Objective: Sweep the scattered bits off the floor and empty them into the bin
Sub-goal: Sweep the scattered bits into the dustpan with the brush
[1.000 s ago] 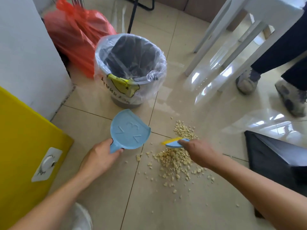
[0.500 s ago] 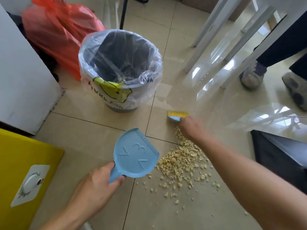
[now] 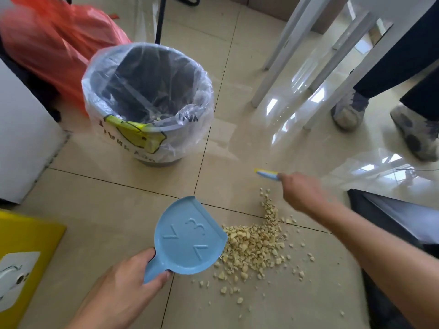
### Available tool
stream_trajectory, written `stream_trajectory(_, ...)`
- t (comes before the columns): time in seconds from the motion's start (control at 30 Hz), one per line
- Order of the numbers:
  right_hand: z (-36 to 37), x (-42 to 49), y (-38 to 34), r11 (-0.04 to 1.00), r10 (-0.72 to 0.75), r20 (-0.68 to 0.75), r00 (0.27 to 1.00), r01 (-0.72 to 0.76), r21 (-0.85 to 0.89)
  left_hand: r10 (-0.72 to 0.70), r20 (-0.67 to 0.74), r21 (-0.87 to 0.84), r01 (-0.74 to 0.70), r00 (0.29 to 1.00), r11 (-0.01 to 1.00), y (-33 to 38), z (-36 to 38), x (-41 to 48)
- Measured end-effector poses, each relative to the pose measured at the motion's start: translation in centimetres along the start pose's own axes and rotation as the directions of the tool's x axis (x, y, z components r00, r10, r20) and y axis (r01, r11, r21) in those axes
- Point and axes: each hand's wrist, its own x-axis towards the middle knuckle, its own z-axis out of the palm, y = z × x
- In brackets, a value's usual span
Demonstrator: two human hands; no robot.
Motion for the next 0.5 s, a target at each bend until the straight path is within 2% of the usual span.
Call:
stream_trajectory(0.07, 0.2, 5.0, 1.6, 0.995, 0.103, 0.011, 0.995, -0.103, -0.019, -0.005, -0.021, -0.005, 0.005, 1.0, 1.0, 0.1, -0.2, 0.4)
stream_trajectory(0.2, 2.2, 8.7, 1.3, 0.971, 0.214, 0.11, 0.971, -0.224, 0.087, 0.011, -0.024, -0.001, -0.011, 1.0, 1.0, 0.9, -0.4, 1.5)
stream_trajectory(0.33, 4.0, 4.9, -2.1, 0.96, 0.184, 0.183, 0.966, -0.217, 0.179, 0.043, -0.029, -0.003, -0.043, 0.999, 0.999, 2.3, -0.7, 2.3)
stream_trajectory(0.43, 3.7, -0.3, -3.8, 0.966, 0.166, 0.278, 0.946, -0.213, 0.149, 0.067, -0.013, -0.024, -0.068, 0.998, 0.997, 3.4, -0.7, 2.5)
stream_trajectory(0.5, 3.1, -4.1, -4.7, 0.981, 0.1, 0.343, 0.934, -0.15, 0.122, 0.083, -0.006, -0.035, -0.083, 0.997, 0.996, 3.8, -0.7, 2.3)
